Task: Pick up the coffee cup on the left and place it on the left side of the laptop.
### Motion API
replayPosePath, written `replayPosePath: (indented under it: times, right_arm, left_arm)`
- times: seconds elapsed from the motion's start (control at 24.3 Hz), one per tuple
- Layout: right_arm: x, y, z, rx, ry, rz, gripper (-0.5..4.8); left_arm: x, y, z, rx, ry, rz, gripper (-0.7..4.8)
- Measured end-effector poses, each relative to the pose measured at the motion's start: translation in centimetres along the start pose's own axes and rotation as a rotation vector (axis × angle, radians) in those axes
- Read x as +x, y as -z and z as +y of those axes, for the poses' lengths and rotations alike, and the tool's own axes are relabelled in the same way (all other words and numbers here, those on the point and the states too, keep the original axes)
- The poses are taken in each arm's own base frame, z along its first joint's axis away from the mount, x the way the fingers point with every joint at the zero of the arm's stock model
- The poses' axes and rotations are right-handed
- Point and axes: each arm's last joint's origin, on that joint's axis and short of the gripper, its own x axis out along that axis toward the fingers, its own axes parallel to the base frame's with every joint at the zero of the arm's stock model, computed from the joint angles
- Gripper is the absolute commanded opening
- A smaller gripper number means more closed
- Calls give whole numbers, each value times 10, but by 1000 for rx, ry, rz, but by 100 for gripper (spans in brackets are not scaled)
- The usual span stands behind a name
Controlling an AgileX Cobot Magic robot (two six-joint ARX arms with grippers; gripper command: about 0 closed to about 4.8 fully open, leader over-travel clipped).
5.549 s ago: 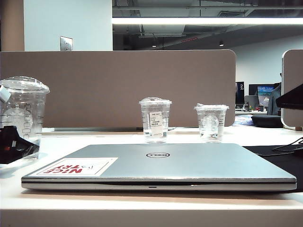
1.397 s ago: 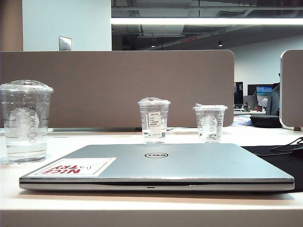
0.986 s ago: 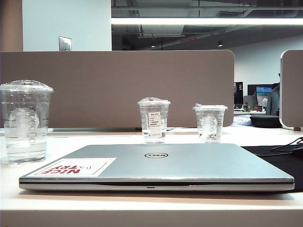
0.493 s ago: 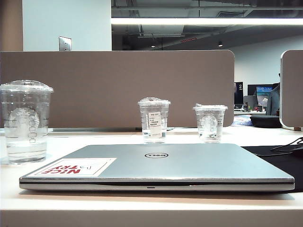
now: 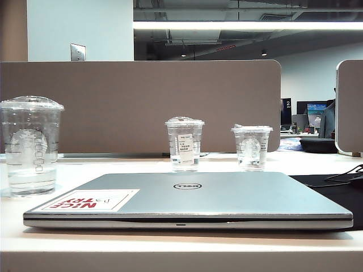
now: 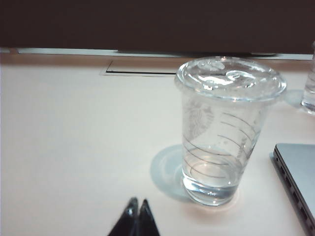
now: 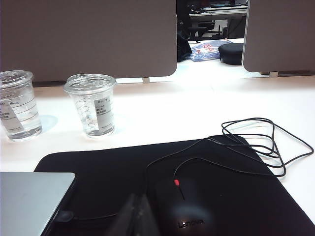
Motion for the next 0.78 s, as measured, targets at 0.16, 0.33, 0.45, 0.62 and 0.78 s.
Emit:
replayPosePath:
  times: [0.16,0.33,0.45,0.62,0.78]
  right_arm:
    - [0,0,0,0,0,0,-5]
    - [0,0,0,0,0,0,-5]
    - [0,0,0,0,0,0,-5]
    - [0,0,0,0,0,0,-5]
    - [0,0,0,0,0,0,-5]
  left_arm:
    - [0,-4,0,1,0,-39,-5]
    - [0,-6,1,-19,-42,-58,-5]
    - [0,-6,2,-24,-60,-59,-5]
    - [0,-6,2,-26,-60,-58,-5]
    - [0,-6,2,-18,-57,-59,-5]
